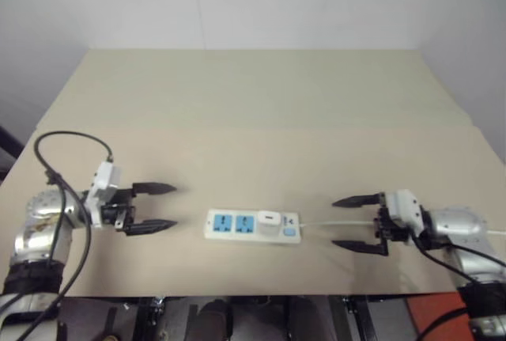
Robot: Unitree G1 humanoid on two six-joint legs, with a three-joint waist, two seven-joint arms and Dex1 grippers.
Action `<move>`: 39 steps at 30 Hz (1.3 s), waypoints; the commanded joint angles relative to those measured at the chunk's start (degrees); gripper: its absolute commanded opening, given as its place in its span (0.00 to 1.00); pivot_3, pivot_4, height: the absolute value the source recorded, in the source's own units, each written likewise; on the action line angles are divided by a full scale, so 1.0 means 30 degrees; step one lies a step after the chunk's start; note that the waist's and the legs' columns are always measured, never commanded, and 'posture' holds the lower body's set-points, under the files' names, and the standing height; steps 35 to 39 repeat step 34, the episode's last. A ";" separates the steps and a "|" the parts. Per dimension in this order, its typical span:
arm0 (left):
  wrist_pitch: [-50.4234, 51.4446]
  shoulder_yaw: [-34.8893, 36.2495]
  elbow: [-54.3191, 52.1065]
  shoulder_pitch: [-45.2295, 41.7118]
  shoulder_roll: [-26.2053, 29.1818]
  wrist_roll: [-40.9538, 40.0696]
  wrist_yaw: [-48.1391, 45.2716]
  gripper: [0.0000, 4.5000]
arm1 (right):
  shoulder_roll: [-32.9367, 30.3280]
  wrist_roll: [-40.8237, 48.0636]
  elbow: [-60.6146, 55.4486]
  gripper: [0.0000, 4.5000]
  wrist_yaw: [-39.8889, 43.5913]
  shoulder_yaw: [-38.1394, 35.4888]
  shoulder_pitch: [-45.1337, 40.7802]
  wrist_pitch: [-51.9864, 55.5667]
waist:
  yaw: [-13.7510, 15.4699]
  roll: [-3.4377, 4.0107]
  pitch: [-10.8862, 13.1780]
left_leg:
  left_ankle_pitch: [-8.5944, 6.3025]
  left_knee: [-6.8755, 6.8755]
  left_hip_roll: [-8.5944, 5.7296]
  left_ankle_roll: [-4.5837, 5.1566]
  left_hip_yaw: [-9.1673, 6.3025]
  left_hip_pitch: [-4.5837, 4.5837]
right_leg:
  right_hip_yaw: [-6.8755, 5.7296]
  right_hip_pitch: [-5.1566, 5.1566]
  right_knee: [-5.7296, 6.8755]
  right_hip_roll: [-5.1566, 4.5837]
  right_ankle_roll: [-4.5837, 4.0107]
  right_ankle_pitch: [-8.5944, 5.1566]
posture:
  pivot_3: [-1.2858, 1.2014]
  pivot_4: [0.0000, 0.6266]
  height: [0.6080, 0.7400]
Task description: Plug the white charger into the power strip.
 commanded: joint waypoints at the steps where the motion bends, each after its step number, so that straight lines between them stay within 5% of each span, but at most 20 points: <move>1: -0.0181 0.0579 -0.0984 0.0219 0.0243 -0.0277 0.0200 1.00 | -0.0568 0.0817 -0.1246 0.99 0.0249 -0.1003 0.0626 0.0157 | -0.0001 0.0000 0.0000 | 0.0000 0.0000 0.0001 0.0001 0.0003 0.0005 | 0.0002 0.0010 -0.0001 0.0000 0.0000 0.0000 | 0.52 0.24 1.00; 39: 0.0493 -0.0031 -0.1926 0.0341 -0.0800 -0.0296 0.1364 1.00 | -0.0436 0.0492 -0.2424 0.99 -0.1227 -0.1592 0.2680 0.0480 | -0.0028 -0.0002 0.0000 | 0.0004 0.0078 0.0000 -0.0003 0.0049 0.0082 | 0.0034 0.0026 0.0200 -0.0001 -0.0003 0.0002 | 0.52 0.24 1.00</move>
